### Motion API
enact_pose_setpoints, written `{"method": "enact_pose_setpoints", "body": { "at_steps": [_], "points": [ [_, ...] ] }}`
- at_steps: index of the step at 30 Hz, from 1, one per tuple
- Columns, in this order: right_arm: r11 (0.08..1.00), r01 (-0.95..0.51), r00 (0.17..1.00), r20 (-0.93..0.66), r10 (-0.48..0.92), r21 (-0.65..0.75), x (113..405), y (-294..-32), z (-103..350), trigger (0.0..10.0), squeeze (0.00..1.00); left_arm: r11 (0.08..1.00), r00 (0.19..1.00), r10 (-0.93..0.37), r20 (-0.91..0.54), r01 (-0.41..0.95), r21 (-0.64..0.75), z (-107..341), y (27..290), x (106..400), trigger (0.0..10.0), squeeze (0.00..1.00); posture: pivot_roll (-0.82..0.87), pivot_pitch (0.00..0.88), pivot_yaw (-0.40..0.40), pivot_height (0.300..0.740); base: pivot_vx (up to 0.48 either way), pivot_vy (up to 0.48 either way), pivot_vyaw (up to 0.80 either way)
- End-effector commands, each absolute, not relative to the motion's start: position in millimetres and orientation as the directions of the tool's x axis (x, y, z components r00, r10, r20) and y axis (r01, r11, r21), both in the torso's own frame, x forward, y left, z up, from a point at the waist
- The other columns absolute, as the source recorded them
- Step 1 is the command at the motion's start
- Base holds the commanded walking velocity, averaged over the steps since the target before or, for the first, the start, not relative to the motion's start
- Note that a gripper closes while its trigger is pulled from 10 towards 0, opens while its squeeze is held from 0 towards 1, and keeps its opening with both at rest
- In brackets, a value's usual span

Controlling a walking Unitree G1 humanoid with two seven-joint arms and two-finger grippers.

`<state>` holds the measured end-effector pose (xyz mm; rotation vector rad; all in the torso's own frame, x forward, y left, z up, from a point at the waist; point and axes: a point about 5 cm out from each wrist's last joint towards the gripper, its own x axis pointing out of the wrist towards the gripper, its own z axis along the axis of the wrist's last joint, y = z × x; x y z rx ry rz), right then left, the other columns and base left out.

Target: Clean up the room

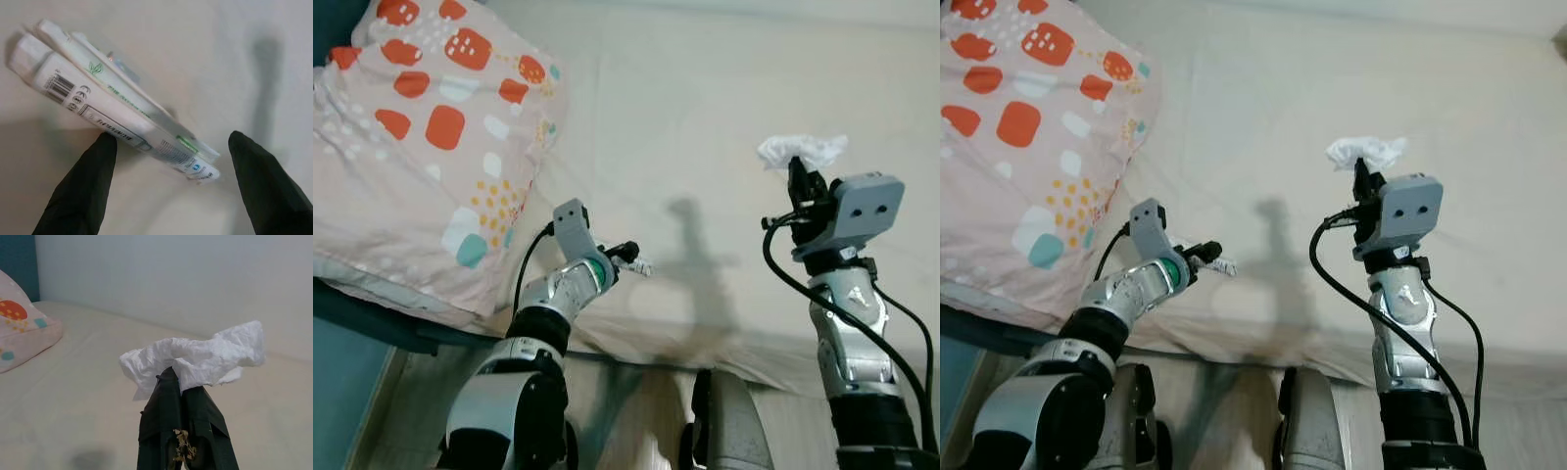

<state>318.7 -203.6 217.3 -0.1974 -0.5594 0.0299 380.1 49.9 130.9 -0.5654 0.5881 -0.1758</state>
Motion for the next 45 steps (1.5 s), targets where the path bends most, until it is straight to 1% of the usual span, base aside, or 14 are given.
{"method": "enact_pose_setpoints", "body": {
  "at_steps": [1,6,7,8,9,12,13,14,16,34,40,41,43,45],
  "points": [
    [0.982,0.035,0.858,0.51,0.066,-0.187,314,-205,213,10.0,0.0,0.817,0.785,-0.364,-0.501,0.011,-0.576,126,24,372,10.0,0.0,-0.02,0.194,0.1,0.595,0.0,0.0,0.0],
    [0.98,0.052,0.862,0.504,0.052,-0.19,310,-208,212,10.0,0.0,0.855,0.766,-0.353,-0.537,0.031,-0.518,120,5,365,9.6,0.0,-0.04,0.227,0.119,0.595,0.0,0.0,0.0],
    [0.98,0.056,0.862,0.504,0.049,-0.19,309,-208,212,10.0,0.0,0.87,0.763,-0.337,-0.552,0.029,-0.492,117,2,363,8.5,0.0,-0.04,0.233,0.122,0.595,0.0,0.0,0.0],
    [0.98,0.056,0.862,0.504,0.049,-0.19,309,-208,212,10.0,0.0,0.87,0.763,-0.337,-0.552,0.029,-0.492,117,2,363,8.5,0.0,-0.04,0.233,0.122,0.595,0.0,0.0,0.0],
    [0.98,0.058,0.862,0.504,0.046,-0.189,308,-208,211,10.0,0.0,0.878,0.76,-0.331,-0.56,0.031,-0.477,115,0,361,6.9,0.0,-0.04,0.239,0.126,0.595,0.0,0.0,0.0],
    [0.98,0.064,0.864,0.503,0.039,-0.187,306,-208,210,10.0,0.0,0.892,0.757,-0.306,-0.578,0.016,-0.451,111,-4,357,6.5,0.0,-0.05,0.247,0.13,0.595,0.0,0.0,0.0],
    [0.98,0.067,0.864,0.502,0.036,-0.185,304,-207,210,10.0,0.0,0.896,0.76,-0.292,-0.581,0.006,-0.443,111,-6,357,3.4,0.0,-0.06,0.267,0.14,0.595,0.0,0.0,0.0],
    [0.98,0.068,0.865,0.501,0.034,-0.185,303,-207,210,10.0,0.0,0.899,0.762,-0.284,-0.582,-0.001,-0.439,111,-7,357,3.4,0.0,-0.06,0.267,0.14,0.595,0.0,0.0,0.0],
    [0.98,0.073,0.867,0.498,0.029,-0.184,300,-207,209,10.0,0.0,0.899,0.773,-0.263,-0.578,-0.021,-0.437,114,-8,358,0.0,0.0,-0.07,0.274,0.145,0.595,0.0,0.0,0.0],
    [0.981,0.083,0.879,0.476,0.011,-0.177,298,-208,206,10.0,0.0,0.868,0.812,-0.236,-0.534,-0.071,-0.492,131,0,370,0.0,0.0,-0.05,0.284,0.146,0.595,0.0,0.0,0.0],
    [0.984,0.074,0.878,0.478,0.013,-0.164,299,-205,206,10.0,0.0,0.986,0.917,-0.151,-0.37,0.116,-0.117,151,45,393,0.0,0.0,0.0,0.278,0.142,0.595,0.0,0.0,0.0],
    [0.985,0.065,0.876,0.481,0.021,-0.161,300,-202,207,10.0,0.0,0.985,0.943,-0.171,-0.285,0.167,-0.038,161,60,397,10.0,0.0,0.02,0.271,0.136,0.595,0.0,0.0,0.0],
    [0.985,0.065,0.876,0.481,0.021,-0.161,300,-202,207,10.0,0.0,0.985,0.943,-0.171,-0.285,0.167,-0.038,161,60,397,10.0,0.0,0.02,0.271,0.136,0.595,0.0,0.0,0.0],
    [0.987,0.046,0.874,0.485,0.036,-0.157,302,-198,209,10.0,0.0,0.965,0.964,-0.221,-0.148,0.238,0.113,178,89,395,10.0,0.0,0.05,0.263,0.126,0.595,0.0,0.0,0.0]
  ]
}}
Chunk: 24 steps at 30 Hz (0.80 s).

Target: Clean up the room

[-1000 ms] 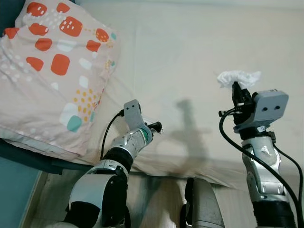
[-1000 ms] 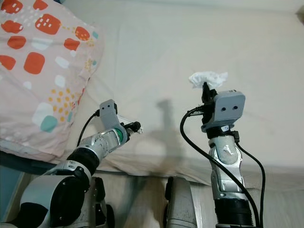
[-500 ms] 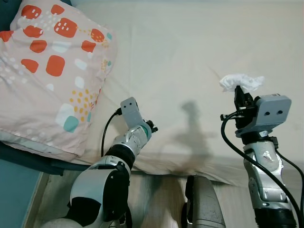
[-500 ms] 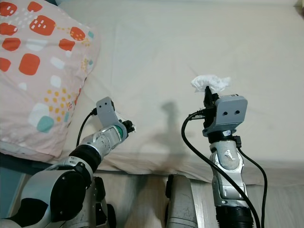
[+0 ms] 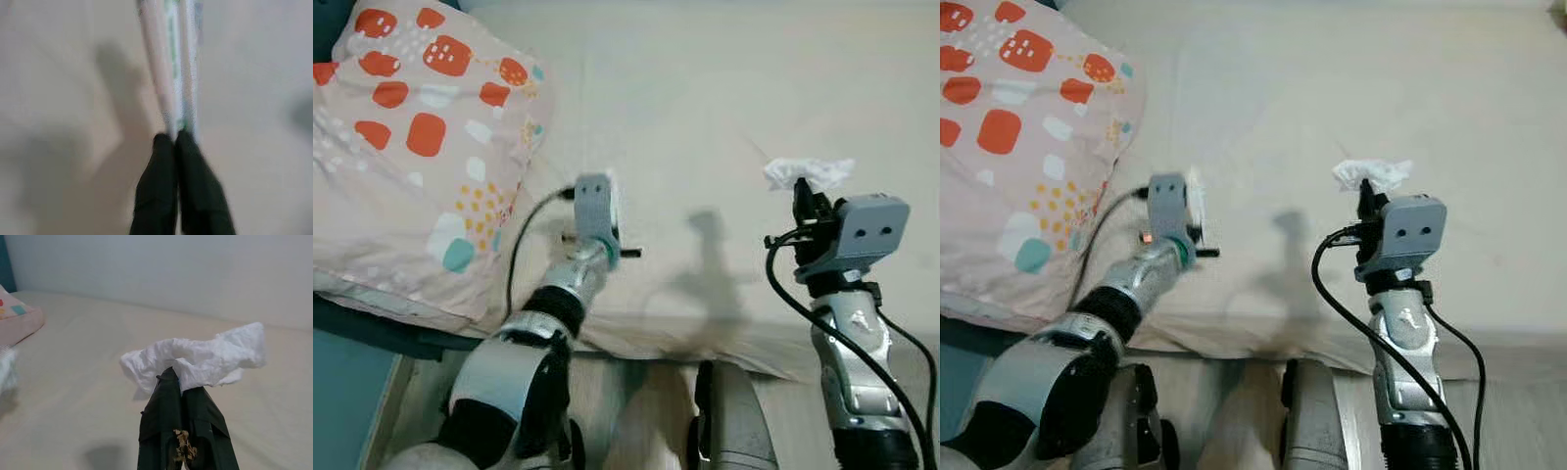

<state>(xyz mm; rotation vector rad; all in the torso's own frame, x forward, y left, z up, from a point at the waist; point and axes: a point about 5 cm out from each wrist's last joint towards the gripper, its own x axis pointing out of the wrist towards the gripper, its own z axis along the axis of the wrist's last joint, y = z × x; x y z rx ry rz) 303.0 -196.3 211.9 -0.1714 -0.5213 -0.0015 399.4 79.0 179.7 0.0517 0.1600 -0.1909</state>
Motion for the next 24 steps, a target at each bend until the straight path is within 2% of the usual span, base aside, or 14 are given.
{"method": "enact_pose_setpoints", "body": {
  "at_steps": [1,2,3,4,5,7,11,13,20,24],
  "points": [
    [0.988,0.036,0.873,0.486,0.044,-0.153,303,-196,209,10.0,0.0,0.941,0.963,-0.254,-0.089,0.267,0.208,185,103,386,10.0,0.0,0.07,0.257,0.118,0.595,0.0,0.0,0.0],
    [0.988,0.036,0.873,0.486,0.044,-0.153,303,-196,209,10.0,0.0,0.941,0.963,-0.254,-0.089,0.267,0.208,185,103,386,10.0,0.0,0.07,0.257,0.118,0.595,0.0,0.0,0.0],
    [0.988,0.022,0.873,0.484,0.055,-0.152,306,-193,209,10.0,0.0,0.908,0.959,-0.279,-0.055,0.282,0.309,188,120,374,10.0,0.0,0.09,0.25,0.114,0.595,0.0,0.0,0.0],
    [0.988,0.022,0.873,0.484,0.055,-0.152,306,-193,209,10.0,0.0,0.908,0.959,-0.279,-0.055,0.282,0.309,188,120,374,10.0,0.0,0.09,0.25,0.114,0.595,0.0,0.0,0.0],
    [0.989,0.009,0.874,0.482,0.065,-0.149,309,-191,208,10.0,0.0,0.874,0.951,-0.306,-0.051,0.302,0.382,187,134,360,10.0,0.0,0.1,0.24,0.11,0.595,0.0,0.0,0.0],
    [0.989,0.002,0.874,0.481,0.07,-0.148,310,-189,208,10.0,0.0,0.854,0.946,-0.319,-0.058,0.313,0.416,186,142,352,10.0,0.0,0.1,0.24,0.11,0.595,0.0,0.0,0.0],
    [0.995,-0.032,0.879,0.472,0.071,-0.09,312,-180,204,10.0,0.0,0.878,0.946,-0.323,0.003,0.299,0.374,188,151,333,10.0,0.0,0.12,0.208,0.098,0.595,0.0,0.0,0.0],
    [0.997,-0.075,0.895,0.441,0.066,0.002,309,-169,196,10.0,0.0,0.903,0.952,-0.288,0.101,0.236,0.359,196,156,323,10.0,0.0,0.12,0.187,0.096,0.595,0.0,0.0,0.0],
    [0.977,-0.15,0.919,0.386,0.082,0.149,298,-154,179,10.0,0.0,0.925,0.944,-0.252,0.213,0.17,0.34,213,158,311,10.0,0.0,0.11,0.147,0.074,0.595,0.0,0.0,0.0],
    [0.966,-0.184,0.92,0.379,0.104,0.182,292,-148,173,10.0,0.0,0.93,0.926,-0.255,0.279,0.156,0.332,230,156,305,10.0,0.0,0.1,0.123,0.069,0.595,0.0,0.0,0.0]
  ]
}}
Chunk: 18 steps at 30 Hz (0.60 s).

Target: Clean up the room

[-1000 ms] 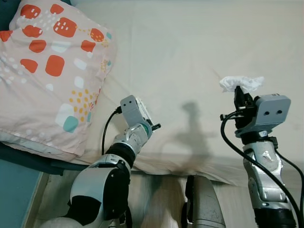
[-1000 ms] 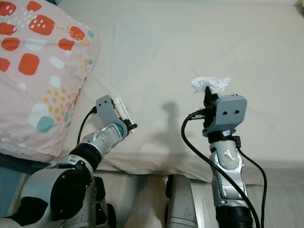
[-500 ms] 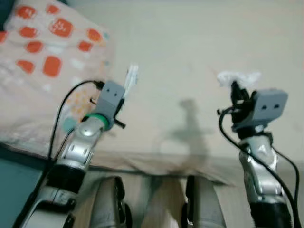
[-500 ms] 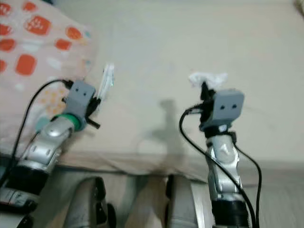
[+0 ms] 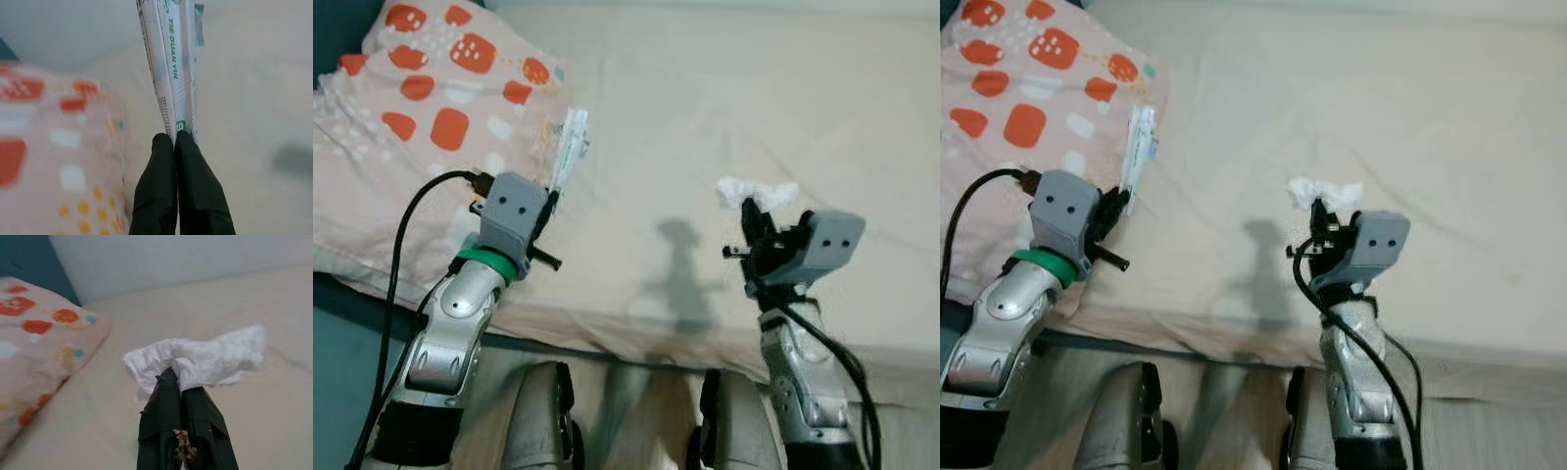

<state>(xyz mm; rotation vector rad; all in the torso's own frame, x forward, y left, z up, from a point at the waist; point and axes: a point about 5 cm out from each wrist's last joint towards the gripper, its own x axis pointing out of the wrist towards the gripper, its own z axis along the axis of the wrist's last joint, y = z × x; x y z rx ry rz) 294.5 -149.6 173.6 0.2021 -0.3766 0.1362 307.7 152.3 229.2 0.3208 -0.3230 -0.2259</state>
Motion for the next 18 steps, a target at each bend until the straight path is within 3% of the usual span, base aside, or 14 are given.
{"method": "enact_pose_setpoints", "body": {
  "at_steps": [1,7,18],
  "points": [
    [0.965,-0.189,0.919,0.38,0.108,0.183,291,-147,172,10.0,0.0,0.93,0.919,-0.257,0.299,0.151,0.336,236,154,305,10.0,0.0,0.1,0.118,0.069,0.595,0.0,0.0,0.0],
    [0.983,-0.123,0.917,0.395,0.059,0.139,298,-157,176,10.0,0.0,0.945,0.902,-0.25,0.353,0.146,0.294,253,150,309,10.0,0.0,0.09,0.092,0.067,0.615,0.0,0.0,0.0],
    [0.981,-0.131,0.918,0.391,0.066,0.14,300,-157,176,10.0,0.0,0.955,0.918,-0.219,0.331,0.133,0.264,247,151,310,10.0,0.0,0.1,0.086,0.057,0.655,0.0,0.0,0.0]
  ]
}}
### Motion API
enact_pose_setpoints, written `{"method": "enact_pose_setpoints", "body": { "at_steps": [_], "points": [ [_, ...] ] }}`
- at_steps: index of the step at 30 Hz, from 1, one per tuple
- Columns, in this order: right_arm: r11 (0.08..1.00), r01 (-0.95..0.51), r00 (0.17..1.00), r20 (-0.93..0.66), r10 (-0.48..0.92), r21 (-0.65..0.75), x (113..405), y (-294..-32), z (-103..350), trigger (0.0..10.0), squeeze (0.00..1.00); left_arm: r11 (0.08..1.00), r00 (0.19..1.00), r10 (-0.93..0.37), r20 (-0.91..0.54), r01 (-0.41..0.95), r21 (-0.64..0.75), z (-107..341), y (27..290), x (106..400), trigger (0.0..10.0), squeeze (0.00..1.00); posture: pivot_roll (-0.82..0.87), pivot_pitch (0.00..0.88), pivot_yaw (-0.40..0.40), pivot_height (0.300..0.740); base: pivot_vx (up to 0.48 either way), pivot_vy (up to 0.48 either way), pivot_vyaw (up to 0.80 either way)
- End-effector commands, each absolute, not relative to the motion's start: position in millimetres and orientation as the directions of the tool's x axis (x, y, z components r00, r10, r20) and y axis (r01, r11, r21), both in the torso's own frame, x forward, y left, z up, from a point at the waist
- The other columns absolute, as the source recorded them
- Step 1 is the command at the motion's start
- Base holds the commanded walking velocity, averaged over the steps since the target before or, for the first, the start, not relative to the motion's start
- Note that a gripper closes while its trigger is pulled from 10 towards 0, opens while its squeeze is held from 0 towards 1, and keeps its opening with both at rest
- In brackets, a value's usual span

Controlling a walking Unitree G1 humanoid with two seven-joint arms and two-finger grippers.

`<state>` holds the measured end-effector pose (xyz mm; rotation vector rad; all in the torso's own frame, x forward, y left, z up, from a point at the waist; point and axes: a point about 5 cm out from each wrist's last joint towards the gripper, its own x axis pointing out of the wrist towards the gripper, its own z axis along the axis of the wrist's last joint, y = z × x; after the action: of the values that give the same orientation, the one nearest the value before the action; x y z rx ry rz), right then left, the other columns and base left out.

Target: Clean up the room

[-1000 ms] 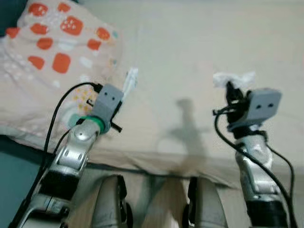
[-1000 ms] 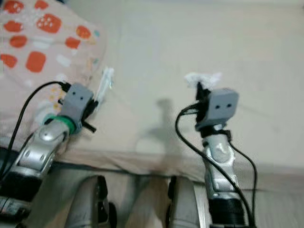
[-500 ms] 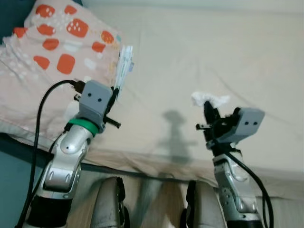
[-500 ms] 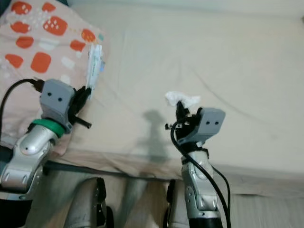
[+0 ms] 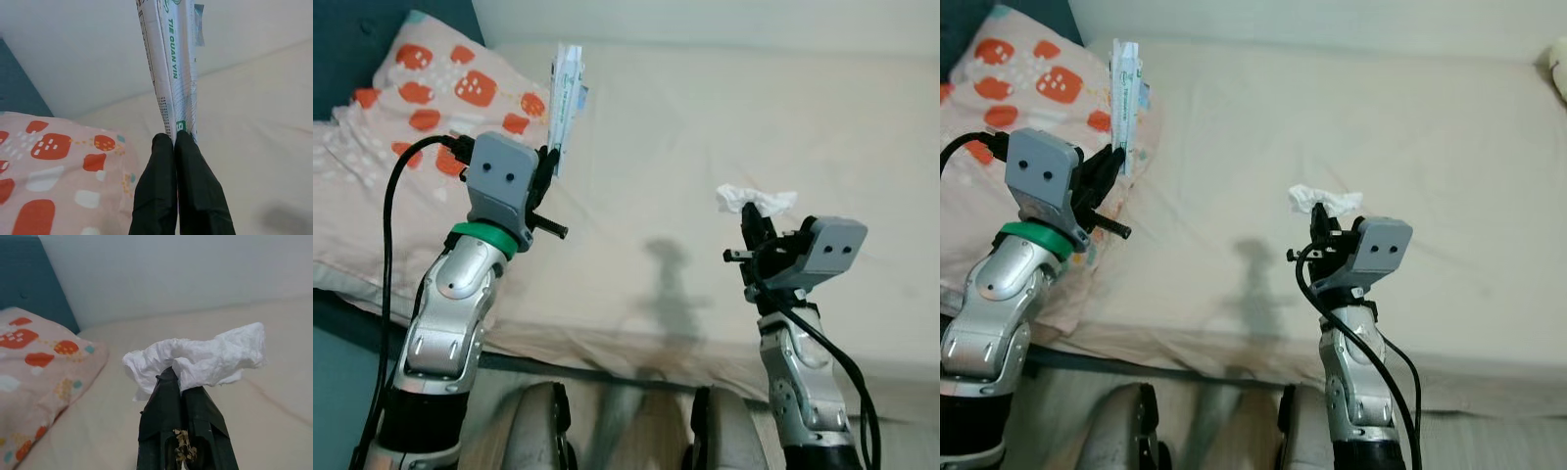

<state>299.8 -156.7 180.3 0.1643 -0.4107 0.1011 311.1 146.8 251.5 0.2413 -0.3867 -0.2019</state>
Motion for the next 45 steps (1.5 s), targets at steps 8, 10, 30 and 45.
{"method": "enact_pose_setpoints", "body": {
  "at_steps": [8,10,30,45],
  "points": [
    [0.982,-0.134,0.917,0.393,0.071,0.134,302,-158,176,10.0,0.0,0.958,0.922,-0.219,0.32,0.14,0.25,243,145,310,10.0,0.0,0.1,0.086,0.051,0.685,0.0,0.0,0.0],
    [0.983,-0.13,0.918,0.39,0.069,0.132,302,-160,175,10.0,0.0,0.958,0.921,-0.223,0.319,0.146,0.247,243,143,310,10.0,0.0,0.1,0.087,0.049,0.695,0.0,0.0,0.0],
    [0.987,-0.108,0.927,0.371,0.055,0.123,302,-162,169,10.0,0.0,0.954,0.931,-0.244,0.272,0.179,0.242,226,134,310,10.0,0.0,0.09,0.085,0.051,0.74,0.0,0.0,0.0],
    [0.99,-0.131,0.918,0.384,0.101,0.052,301,-146,166,10.0,0.0,0.948,0.968,-0.215,0.132,0.174,0.265,184,144,311,10.0,0.0,0.08,0.081,0.056,0.74,-0.238,0.0,0.0]
  ]
}}
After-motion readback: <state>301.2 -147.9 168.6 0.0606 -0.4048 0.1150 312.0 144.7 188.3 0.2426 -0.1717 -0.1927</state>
